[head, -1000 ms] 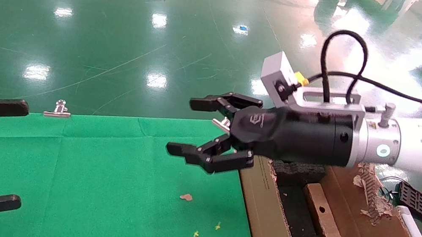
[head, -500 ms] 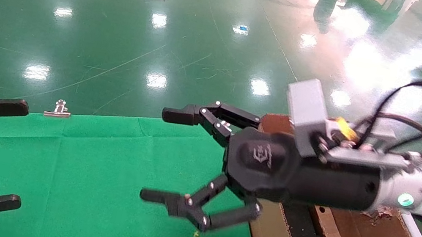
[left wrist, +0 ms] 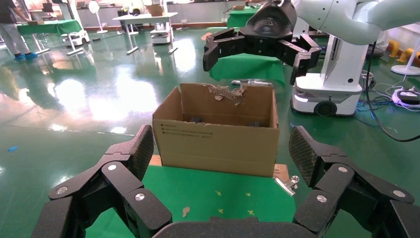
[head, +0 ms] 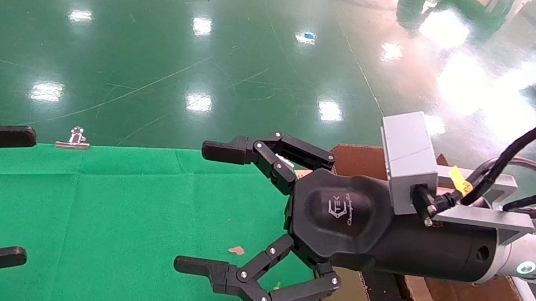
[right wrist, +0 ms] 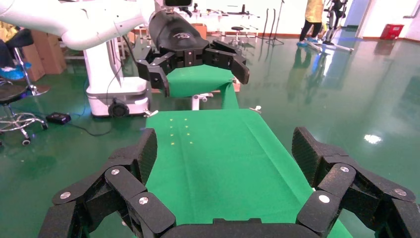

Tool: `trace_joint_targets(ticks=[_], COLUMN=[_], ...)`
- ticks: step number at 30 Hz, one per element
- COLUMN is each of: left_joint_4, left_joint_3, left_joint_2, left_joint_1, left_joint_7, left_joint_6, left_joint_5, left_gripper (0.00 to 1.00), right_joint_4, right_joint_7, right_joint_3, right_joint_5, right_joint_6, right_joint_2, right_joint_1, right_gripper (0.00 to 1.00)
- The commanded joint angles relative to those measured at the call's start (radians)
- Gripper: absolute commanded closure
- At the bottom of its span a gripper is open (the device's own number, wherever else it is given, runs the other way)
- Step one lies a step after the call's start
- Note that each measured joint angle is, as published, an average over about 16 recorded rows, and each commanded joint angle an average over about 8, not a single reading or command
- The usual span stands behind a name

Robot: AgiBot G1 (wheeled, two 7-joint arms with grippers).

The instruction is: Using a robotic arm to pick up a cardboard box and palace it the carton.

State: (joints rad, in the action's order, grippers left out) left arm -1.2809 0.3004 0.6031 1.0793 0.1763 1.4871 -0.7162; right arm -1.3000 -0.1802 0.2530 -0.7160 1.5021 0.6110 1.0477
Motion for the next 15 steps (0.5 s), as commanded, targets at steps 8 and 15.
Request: trace_joint_targets(ticks=[8, 15], left_joint_4=[0.000, 0.000], left_joint_3=[0.000, 0.000], left_joint_2=[0.000, 0.000], left_joint_1=[0.000, 0.000], left_joint_7=[0.000, 0.000], left_joint_6=[0.000, 0.000], left_joint_5=[0.000, 0.000], left_gripper=[0.00, 0.00], right_joint_4=[0.010, 0.013], right_joint_7=[-0.005, -0.006], right_joint_3=[0.016, 0.021], right_joint_5=[-0.008, -0.011], right_joint_6=[-0.004, -0.005], right_joint_2=[0.000, 0.000], right_joint_1=[0.016, 0.021], right_gripper=[0.00, 0.01])
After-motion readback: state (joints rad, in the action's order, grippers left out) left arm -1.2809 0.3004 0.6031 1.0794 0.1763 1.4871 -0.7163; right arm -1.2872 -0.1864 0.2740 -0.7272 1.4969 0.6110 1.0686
